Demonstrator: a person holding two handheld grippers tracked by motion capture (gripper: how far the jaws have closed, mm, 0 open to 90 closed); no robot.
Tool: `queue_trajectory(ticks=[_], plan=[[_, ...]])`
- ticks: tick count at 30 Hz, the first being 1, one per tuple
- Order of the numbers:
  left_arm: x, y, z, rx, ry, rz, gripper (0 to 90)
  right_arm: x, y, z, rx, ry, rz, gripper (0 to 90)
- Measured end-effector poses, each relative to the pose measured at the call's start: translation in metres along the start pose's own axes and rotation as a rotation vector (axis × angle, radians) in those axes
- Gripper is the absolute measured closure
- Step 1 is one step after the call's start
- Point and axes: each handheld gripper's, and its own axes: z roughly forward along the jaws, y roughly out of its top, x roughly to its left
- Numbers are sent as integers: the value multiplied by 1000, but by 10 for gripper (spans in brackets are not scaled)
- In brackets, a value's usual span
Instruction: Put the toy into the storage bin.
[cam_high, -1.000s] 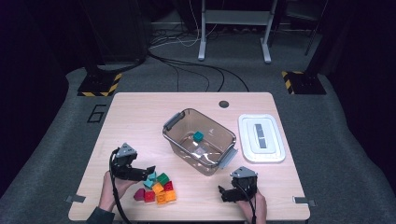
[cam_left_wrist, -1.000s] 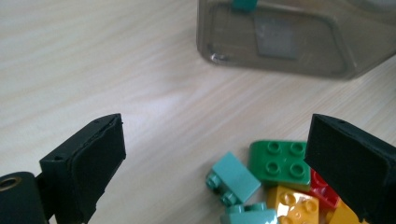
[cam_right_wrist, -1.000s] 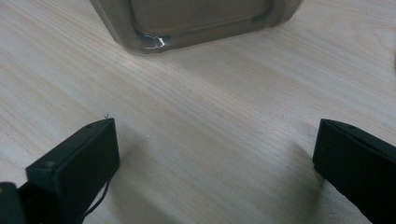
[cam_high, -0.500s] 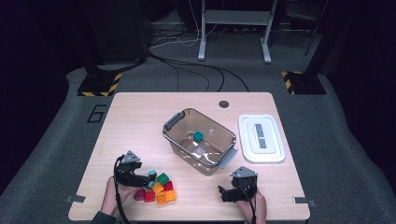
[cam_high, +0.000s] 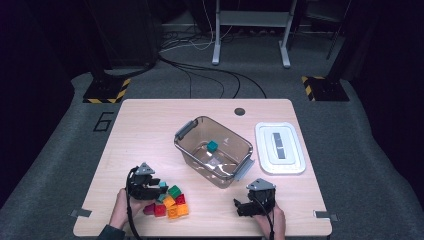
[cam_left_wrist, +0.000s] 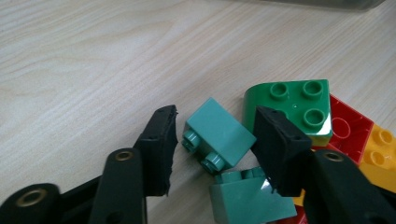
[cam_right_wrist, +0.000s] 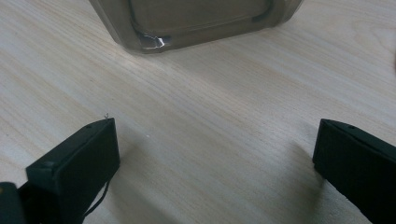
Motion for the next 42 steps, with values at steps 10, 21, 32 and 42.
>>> queue_trajectory(ticks=[10,21,32,42], plan=[[14,3,3,-25,15,-41,542,0,0,0,1,0,-7,0],[19,5,13,15,25,-52,514,0,0,0,1,0,-5,0],[22,3,16,2,13,-44,522,0,0,0,1,0,-6,0],[24,0,16,-40,7,-62,532,-1,0,0,1,0,-8,0]])
